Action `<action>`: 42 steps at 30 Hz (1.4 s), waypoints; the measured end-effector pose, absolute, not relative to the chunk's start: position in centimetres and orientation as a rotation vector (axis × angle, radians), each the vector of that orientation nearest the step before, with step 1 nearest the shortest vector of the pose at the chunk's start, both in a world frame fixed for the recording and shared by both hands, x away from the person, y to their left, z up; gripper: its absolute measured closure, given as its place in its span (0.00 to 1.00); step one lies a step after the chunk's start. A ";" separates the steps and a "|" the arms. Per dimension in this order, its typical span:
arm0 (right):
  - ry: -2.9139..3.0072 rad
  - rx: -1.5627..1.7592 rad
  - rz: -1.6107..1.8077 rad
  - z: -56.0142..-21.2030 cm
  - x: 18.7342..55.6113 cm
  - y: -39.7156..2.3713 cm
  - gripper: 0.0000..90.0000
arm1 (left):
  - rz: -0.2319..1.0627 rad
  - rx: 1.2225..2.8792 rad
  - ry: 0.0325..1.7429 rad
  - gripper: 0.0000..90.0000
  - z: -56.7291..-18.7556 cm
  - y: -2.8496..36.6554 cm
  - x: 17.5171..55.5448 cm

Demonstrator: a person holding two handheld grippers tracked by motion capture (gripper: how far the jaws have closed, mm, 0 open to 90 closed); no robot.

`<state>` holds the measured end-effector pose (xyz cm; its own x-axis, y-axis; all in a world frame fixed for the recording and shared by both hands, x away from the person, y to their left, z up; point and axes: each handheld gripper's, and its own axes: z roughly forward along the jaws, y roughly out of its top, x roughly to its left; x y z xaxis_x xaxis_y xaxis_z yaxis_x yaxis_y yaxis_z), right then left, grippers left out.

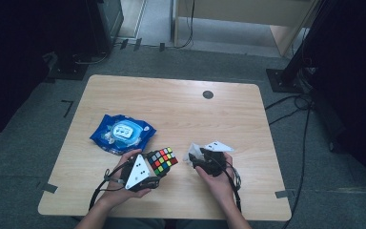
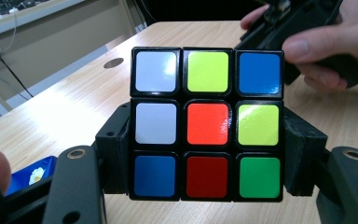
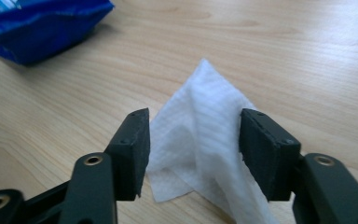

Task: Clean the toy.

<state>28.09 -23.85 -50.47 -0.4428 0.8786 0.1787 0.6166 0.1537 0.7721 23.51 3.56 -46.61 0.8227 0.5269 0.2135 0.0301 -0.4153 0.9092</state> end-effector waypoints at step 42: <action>1.995 0.976 1.703 -41.3 21.4 -20.7 0.99 | 0.480 1.905 0.419 0.38 -46.3 2.3 23.4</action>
